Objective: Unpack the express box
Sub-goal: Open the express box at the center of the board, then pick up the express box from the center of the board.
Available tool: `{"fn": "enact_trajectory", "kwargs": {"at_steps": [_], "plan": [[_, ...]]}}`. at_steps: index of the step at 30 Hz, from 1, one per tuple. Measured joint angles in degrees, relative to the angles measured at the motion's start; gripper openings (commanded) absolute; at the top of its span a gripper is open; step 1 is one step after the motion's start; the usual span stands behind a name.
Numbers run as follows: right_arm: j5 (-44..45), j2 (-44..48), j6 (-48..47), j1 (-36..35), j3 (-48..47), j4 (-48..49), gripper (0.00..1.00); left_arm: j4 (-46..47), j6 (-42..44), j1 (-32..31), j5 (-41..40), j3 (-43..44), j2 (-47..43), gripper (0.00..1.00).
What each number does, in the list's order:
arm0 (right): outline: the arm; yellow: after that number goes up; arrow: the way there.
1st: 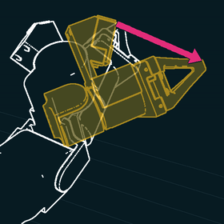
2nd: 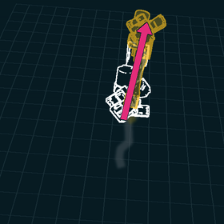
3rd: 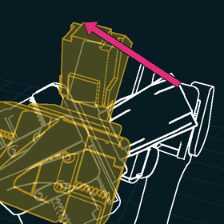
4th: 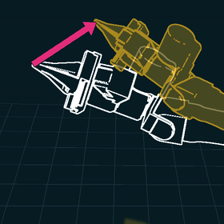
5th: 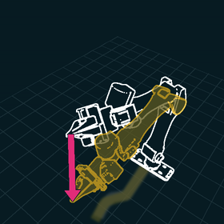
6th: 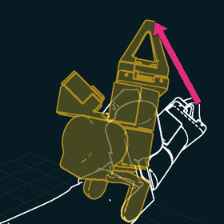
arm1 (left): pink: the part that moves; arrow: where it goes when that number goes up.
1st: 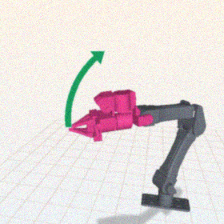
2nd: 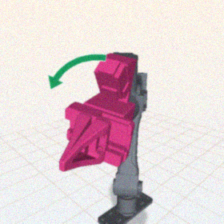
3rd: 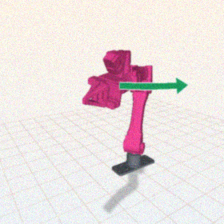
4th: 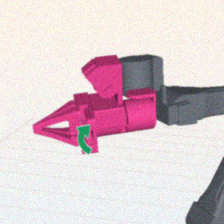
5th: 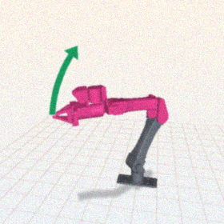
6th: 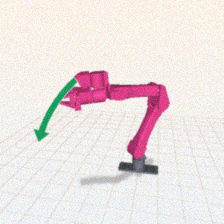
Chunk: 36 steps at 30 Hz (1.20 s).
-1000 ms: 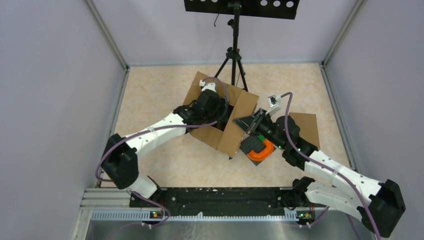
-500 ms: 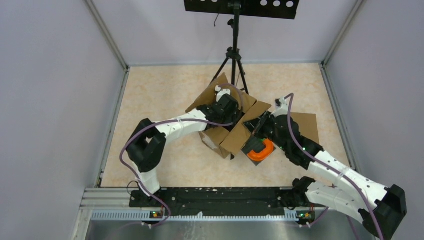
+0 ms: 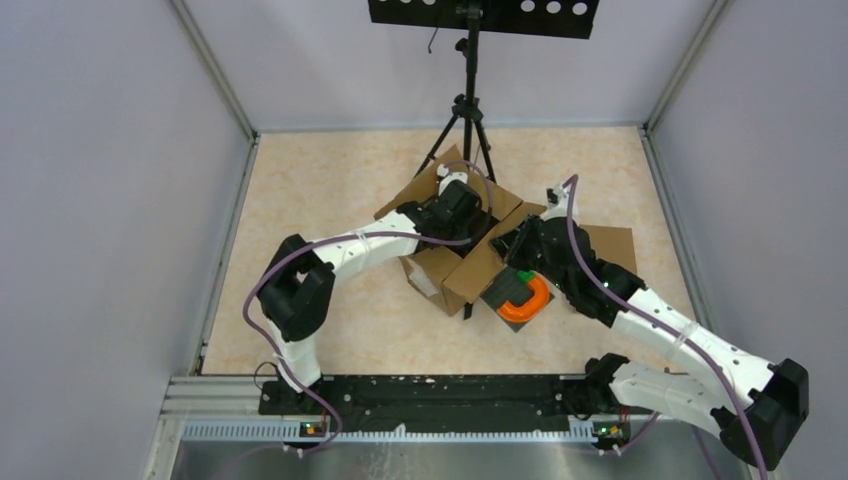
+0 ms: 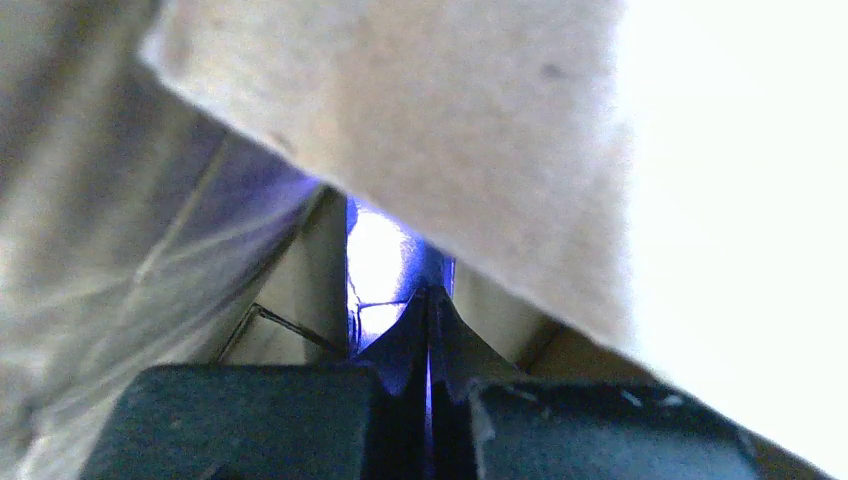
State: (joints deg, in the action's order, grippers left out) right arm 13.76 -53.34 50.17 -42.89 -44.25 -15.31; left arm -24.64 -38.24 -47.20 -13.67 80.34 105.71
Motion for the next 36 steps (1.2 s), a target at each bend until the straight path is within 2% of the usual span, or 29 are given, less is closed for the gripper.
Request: {"fn": "enact_trajectory", "kwargs": {"at_steps": [5,14,20,23,26,31,36], "plan": [[1.9,-1.7,-2.8,-0.8,-2.4,-2.0,0.00,-2.9,2.0,0.2,1.2,2.2,-2.7,0.00],[7.1,-6.0,-7.3,-2.4,-7.1,-4.6,0.00,-2.3,4.0,0.4,0.5,3.3,-17.4,0.00],[9.2,-6.7,-9.0,-3.2,-7.6,-4.5,0.00,-1.5,4.6,0.7,0.5,2.7,-22.4,0.00],[9.1,-6.7,-10.7,-3.3,-7.6,-3.9,0.00,-1.5,5.4,1.3,1.3,2.6,-23.9,0.07],[9.4,-6.3,-14.9,-4.8,-7.5,-2.7,0.00,-1.5,6.0,2.1,3.0,2.6,-24.5,0.17],[9.2,-6.0,-26.0,-7.8,-7.7,1.5,0.00,-1.4,6.2,2.8,5.9,0.1,-24.5,0.23],[3.3,-5.5,-36.9,-8.8,-6.8,9.7,0.00,0.1,5.1,3.2,7.4,-7.0,-24.5,0.24]]}}
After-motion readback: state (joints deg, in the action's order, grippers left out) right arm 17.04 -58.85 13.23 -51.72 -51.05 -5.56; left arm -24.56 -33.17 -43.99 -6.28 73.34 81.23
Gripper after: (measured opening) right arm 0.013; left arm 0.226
